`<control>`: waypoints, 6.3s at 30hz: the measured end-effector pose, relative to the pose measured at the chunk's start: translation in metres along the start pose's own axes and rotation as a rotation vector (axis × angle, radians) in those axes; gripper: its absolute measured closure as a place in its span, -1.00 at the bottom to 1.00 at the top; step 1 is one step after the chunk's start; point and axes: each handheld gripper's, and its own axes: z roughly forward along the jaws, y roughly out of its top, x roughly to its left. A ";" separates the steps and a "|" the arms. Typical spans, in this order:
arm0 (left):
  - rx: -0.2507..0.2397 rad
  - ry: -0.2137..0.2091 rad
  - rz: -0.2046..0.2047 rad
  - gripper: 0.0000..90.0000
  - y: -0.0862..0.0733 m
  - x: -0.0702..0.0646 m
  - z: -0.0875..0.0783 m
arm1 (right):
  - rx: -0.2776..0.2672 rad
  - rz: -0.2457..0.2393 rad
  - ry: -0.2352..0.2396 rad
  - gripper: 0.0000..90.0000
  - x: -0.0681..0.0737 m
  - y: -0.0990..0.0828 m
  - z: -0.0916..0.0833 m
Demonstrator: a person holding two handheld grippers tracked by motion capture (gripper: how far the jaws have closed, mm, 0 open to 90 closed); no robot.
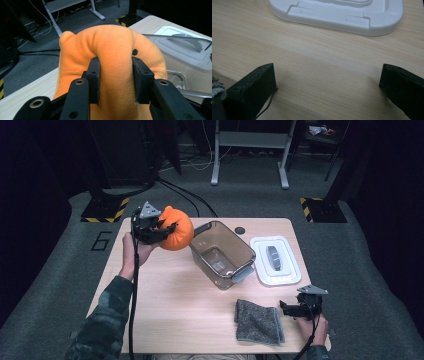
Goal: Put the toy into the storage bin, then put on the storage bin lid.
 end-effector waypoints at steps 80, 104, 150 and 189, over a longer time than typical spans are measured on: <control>0.199 -0.195 0.020 0.27 -0.011 -0.071 0.140 | -0.001 0.000 0.001 -1.00 0.000 0.000 0.000; 0.270 -0.191 0.003 -0.41 -0.013 -0.069 0.145 | -0.001 0.000 0.001 -1.00 0.000 0.000 0.000; 0.135 -0.114 -0.048 -0.73 -0.093 -0.029 0.027 | 0.000 0.000 0.000 -1.00 0.000 0.000 0.000; 0.256 0.003 -0.139 -1.00 -0.223 -0.006 0.050 | 0.032 -0.032 0.035 -1.00 -0.001 0.004 0.000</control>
